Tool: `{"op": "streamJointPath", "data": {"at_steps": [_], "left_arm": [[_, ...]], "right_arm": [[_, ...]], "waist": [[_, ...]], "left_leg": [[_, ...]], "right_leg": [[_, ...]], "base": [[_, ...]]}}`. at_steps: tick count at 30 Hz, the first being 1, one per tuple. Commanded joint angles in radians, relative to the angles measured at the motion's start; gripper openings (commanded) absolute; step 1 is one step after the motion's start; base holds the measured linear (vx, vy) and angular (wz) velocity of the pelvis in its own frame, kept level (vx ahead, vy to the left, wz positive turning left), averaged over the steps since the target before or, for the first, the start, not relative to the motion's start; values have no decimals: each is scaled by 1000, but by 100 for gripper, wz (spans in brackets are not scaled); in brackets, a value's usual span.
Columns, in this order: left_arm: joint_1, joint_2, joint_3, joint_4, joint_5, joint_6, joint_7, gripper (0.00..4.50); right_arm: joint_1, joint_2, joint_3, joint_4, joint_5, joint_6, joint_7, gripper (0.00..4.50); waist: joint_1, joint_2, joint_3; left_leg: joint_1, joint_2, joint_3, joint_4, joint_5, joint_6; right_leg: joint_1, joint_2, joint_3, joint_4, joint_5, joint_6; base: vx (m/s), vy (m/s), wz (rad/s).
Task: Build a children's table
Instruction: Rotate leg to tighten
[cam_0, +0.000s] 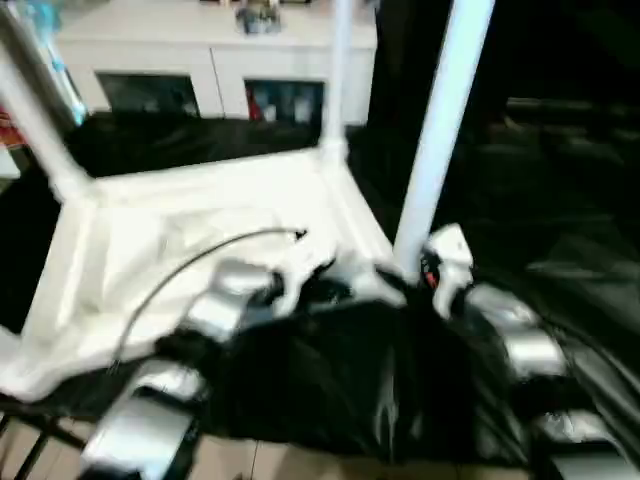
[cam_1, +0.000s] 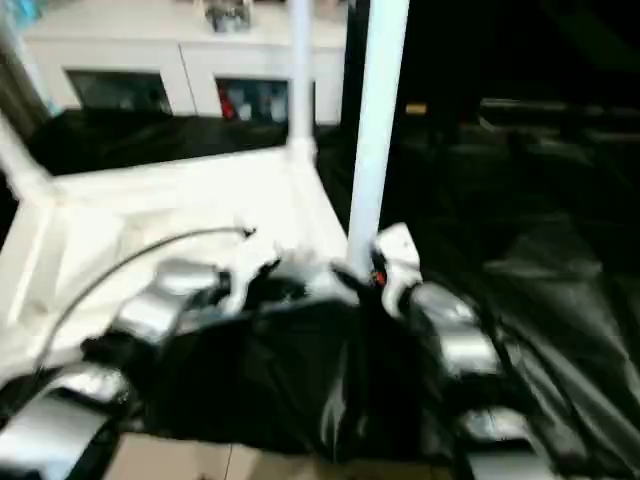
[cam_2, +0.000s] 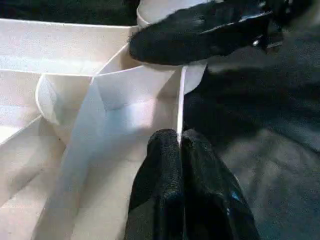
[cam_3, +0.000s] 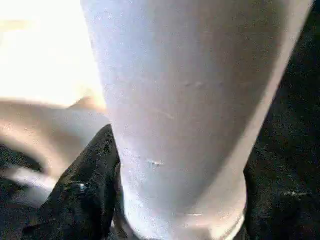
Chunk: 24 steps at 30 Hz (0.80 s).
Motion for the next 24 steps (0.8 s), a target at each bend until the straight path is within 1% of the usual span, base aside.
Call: {"op": "streamJointPath", "data": {"at_steps": [1,4,5,6,7,8,9,10,11,12,13,15,16,17,18,19,20,21,22,23,24], "left_arm": [[-36,-53,6,10,-5,1,96,0],[-43,-74,0,12,-4,-14,94,0],[-42,-76,-3,9,-8,-22,81,0],[-40,-76,-6,5,-10,-28,67,0],[-39,-76,-7,4,-12,-33,59,0],[-36,-73,-9,4,-12,-47,46,0],[-32,-68,-10,0,-14,-52,31,0],[-28,-63,-12,-4,-17,-61,14,0],[-26,-59,-13,-4,-18,-68,4,0],[-21,-51,-15,-10,-22,-75,-14,0],[-17,-43,-18,-16,-26,-89,-35,0],[-4,-23,-24,-33,-37,-106,-90,0],[8,-4,-29,-50,-47,-111,-137,0],[8,-4,-29,-50,-47,-111,-137,0],[13,4,-30,-58,-50,-115,-157,0],[21,24,-33,-73,-55,-119,-189,0],[25,32,-34,-79,-57,-118,-203,0],[28,44,-35,-84,-59,-117,-222,0],[33,62,-39,-91,-60,-116,-250,0],[35,70,-41,-94,-61,-113,-264,0],[37,78,-41,-100,-65,-109,-280,0]], "right_arm": [[7,89,65,72,-13,42,-23,277],[-25,129,68,113,-25,10,-59,277],[-32,134,69,122,-31,2,-57,312],[-34,133,73,123,-35,-2,-46,333],[-35,133,74,124,-38,-4,-38,347],[-35,129,75,123,-40,-3,-26,354],[-33,121,74,115,-38,-2,-13,368],[-31,113,74,106,-36,0,1,368],[-31,109,73,104,-36,-2,7,384],[-27,95,78,93,-39,-11,24,392],[-23,80,85,86,-44,-22,40,397],[-13,46,98,74,-54,-37,77,421],[0,16,112,65,-62,-49,119,421],[0,16,112,65,-62,-49,119,421],[8,3,117,58,-65,-56,144,421],[29,-22,130,32,-60,-73,209,421],[38,-33,135,19,-57,-81,238,421],[54,-49,143,-6,-48,-92,286,421],[79,-70,152,-49,-25,-96,358,421],[90,-80,155,-69,-16,-105,385,421],[101,-91,158,-89,-6,-106,416,421]], "waist": [[-2,-8,-46],[-1,-6,-48],[-1,-2,-48],[-2,-2,-49],[-3,-5,-50],[-3,1,-50],[-4,-1,-50],[-4,0,-51],[-4,-1,-50],[-6,-1,-51],[-7,-6,-52],[-6,-5,-52],[-4,-13,-52],[-1,-13,-52],[0,-11,-51],[5,-13,-53],[8,-12,-54],[9,-12,-54],[15,-13,-55],[20,-9,-56],[21,-9,-56]], "left_leg": [[5,19,-20,-75,-305,21],[3,22,-20,-76,-308,28],[2,22,-20,-76,-307,31],[3,23,-19,-76,-308,31],[1,22,-19,-75,-304,34],[1,23,-18,-75,-299,37],[0,23,-18,-75,-298,39],[-1,23,-18,-75,-294,40],[0,23,-17,-75,-296,41],[-3,23,-19,-76,-294,42],[-1,23,-16,-74,-295,45],[-3,23,-16,-73,-282,52],[-4,23,-15,-72,-269,60],[-2,24,-14,-70,-257,71],[-2,26,-13,-71,-253,74],[0,27,-12,-69,-241,79],[-3,29,-11,-68,-221,87],[-4,30,-11,-69,-211,91],[-4,30,-11,-68,-197,99],[-3,34,-9,-66,-179,109],[-5,35,-9,-65,-172,112]], "right_leg": [[34,-51,30,-91,-465,-164],[35,-52,30,-88,-429,-174],[36,-51,31,-86,-412,-179],[35,-52,31,-86,-402,-183],[38,-50,32,-83,-383,-189],[38,-50,33,-81,-362,-198],[39,-50,33,-81,-356,-200],[41,-50,33,-79,-345,-204],[40,-50,33,-80,-344,-207],[43,-50,32,-77,-336,-210],[41,-49,33,-78,-336,-210],[44,-51,34,-77,-322,-213],[45,-52,34,-75,-325,-214],[44,-54,35,-76,-328,-215],[42,-55,36,-77,-329,-217],[43,-55,36,-74,-313,-224],[45,-54,37,-69,-275,-229],[45,-52,36,-66,-258,-233],[50,-50,34,-62,-227,-239],[48,-49,35,-56,-187,-253],[48,-50,35,-53,-169,-260]], "base": [[0,0,0],[0,0,0],[0,0,0],[0,0,0],[0,0,0],[0,0,0],[0,0,0],[0,0,0],[0,0,0],[0,0,0],[0,0,0],[0,0,0],[0,0,0],[0,0,0],[0,0,0],[0,0,0],[0,0,0],[0,0,0],[0,0,0],[0,0,0],[0,0,0]]}}
